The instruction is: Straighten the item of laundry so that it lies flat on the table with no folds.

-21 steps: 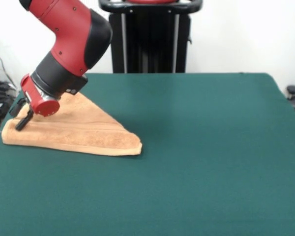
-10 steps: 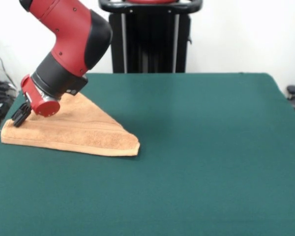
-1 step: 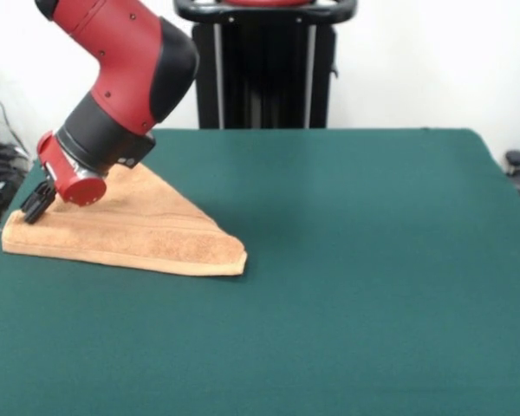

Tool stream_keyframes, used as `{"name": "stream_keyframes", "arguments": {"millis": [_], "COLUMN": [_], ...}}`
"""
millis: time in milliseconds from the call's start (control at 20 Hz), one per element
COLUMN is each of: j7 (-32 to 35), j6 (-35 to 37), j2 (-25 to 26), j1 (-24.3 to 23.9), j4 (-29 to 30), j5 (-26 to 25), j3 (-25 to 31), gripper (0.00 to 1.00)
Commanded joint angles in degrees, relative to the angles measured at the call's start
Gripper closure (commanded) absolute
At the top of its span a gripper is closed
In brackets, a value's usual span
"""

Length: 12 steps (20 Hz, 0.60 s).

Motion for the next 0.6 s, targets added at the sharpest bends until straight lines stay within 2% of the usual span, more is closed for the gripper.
{"name": "stream_keyframes", "arguments": {"millis": [50,300,600], "j7": [2.26,2.35,3.27], "j6": [3.09,6.97,8.28], "j2": [3.33,7.42,8.01], "j1": [4.59,8.48,9.54], "j4": [-1.94,-3.43,-3.61], "j5": [4.62,7.86,9.06], "j3": [-0.67,-7.47,-7.66], "gripper": [1.0,1.0,1.0]}}
